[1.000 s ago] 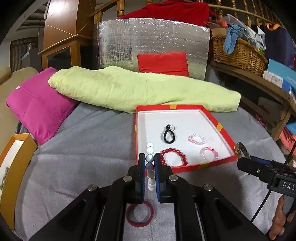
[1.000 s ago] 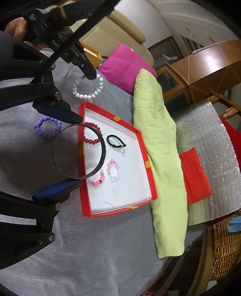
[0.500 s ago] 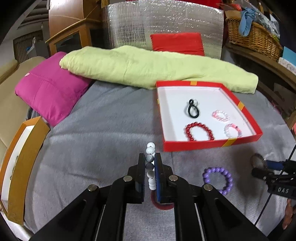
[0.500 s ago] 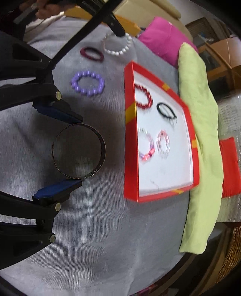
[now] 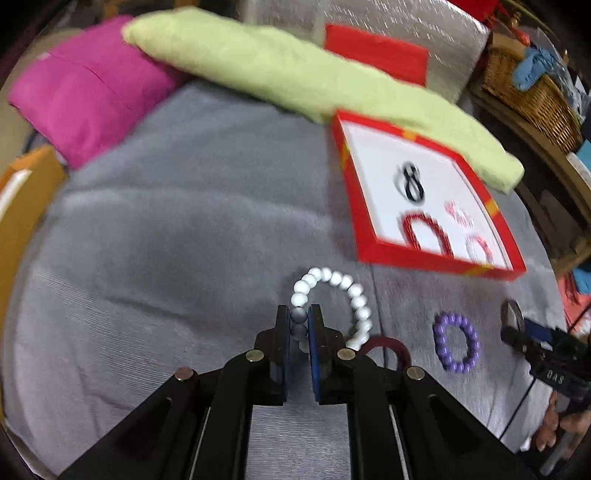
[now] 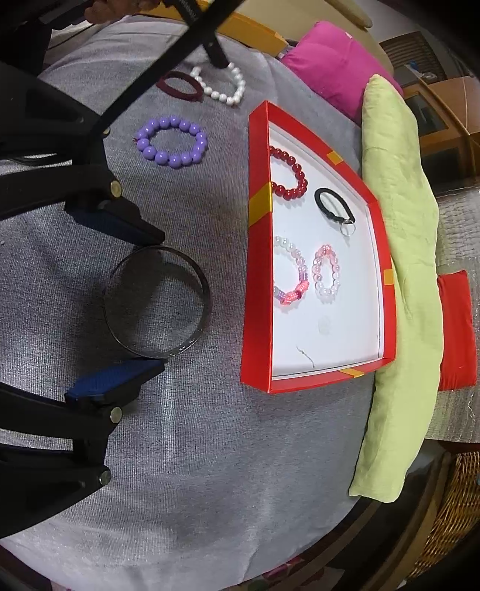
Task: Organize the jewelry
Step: 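Lower the white bracelet beside the purple bracelet and open the left tool while the right tool holds the bangle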
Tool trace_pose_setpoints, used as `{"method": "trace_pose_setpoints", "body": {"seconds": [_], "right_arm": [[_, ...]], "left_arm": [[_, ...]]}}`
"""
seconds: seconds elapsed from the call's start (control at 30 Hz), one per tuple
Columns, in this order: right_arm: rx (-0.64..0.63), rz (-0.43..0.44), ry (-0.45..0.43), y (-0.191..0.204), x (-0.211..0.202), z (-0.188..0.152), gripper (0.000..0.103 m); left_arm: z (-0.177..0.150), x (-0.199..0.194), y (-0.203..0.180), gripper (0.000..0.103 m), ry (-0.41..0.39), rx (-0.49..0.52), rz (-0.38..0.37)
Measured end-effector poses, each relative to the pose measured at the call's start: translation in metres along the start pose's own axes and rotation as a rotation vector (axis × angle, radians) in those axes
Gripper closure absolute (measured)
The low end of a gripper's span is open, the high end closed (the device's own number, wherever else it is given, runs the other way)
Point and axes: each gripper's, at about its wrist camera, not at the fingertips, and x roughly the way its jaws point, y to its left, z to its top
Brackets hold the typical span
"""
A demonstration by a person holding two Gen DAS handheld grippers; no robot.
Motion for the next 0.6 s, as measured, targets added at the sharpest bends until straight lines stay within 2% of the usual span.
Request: {"method": "trace_pose_setpoints", "body": {"seconds": [0.2,0.4,0.5,0.6], "right_arm": [[-0.008,0.019,0.017,-0.005,-0.003,0.001,0.028],[0.004,0.033,0.020,-0.016,-0.006,-0.001,0.028],[-0.014,0.028,0.022,-0.013,-0.006,-0.003,0.027],[-0.031,0.031,0.024,-0.008,-0.006,-0.003,0.026]], "left_arm": [[-0.005,0.010,-0.025,0.093,0.027,0.075,-0.019],[-0.010,0.016,-0.061,0.093,0.033,0.188,-0.033],[-0.010,0.016,-0.068,0.092,0.041,0.210,-0.047],[-0.008,0.016,-0.067,0.082,0.046,0.204,-0.044]]}}
